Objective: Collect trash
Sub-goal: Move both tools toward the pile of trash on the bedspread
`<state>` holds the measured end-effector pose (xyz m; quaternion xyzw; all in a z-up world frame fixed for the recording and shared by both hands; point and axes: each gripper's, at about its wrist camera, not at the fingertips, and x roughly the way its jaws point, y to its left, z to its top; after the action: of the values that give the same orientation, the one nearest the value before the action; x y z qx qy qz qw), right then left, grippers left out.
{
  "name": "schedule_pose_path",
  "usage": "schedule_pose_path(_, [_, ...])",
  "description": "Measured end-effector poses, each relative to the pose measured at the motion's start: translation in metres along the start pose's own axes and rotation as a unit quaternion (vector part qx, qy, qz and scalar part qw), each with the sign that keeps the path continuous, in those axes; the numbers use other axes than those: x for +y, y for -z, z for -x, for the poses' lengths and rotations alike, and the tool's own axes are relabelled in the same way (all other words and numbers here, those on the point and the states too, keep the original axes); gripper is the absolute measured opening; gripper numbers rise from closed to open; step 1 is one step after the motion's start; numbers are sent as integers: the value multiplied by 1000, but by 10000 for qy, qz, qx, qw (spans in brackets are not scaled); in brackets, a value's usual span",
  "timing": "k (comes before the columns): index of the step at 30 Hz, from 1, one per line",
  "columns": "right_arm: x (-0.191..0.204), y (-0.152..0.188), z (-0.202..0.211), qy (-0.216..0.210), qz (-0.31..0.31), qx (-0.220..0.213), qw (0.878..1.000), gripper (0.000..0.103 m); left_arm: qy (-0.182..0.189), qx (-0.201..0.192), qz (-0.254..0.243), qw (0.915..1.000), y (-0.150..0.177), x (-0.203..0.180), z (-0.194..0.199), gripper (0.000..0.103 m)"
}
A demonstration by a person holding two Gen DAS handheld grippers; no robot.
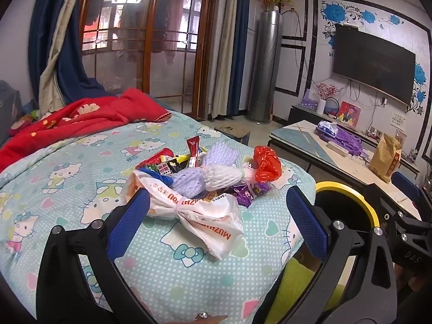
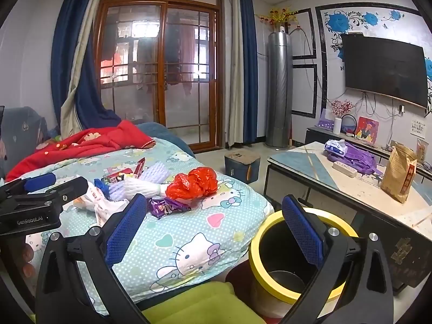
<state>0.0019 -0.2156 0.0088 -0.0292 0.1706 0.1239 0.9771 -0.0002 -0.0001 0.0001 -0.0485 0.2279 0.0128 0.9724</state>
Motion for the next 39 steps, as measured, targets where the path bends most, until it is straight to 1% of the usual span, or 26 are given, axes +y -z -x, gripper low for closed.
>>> schedule_pose_path(8, [-1, 2, 2, 32, -29, -44, 10000, 97, 1, 5, 6, 10000, 0, 0, 0, 93])
schedule_pose_path(13, [-8, 0, 0, 4, -50, -35, 10000, 97, 3, 0, 8, 10000, 0, 0, 0, 93])
schedule_pose_path(39, [-3, 2, -3, -2, -13, -37, 10000, 97, -3, 6, 30, 10000, 0, 1, 0, 93])
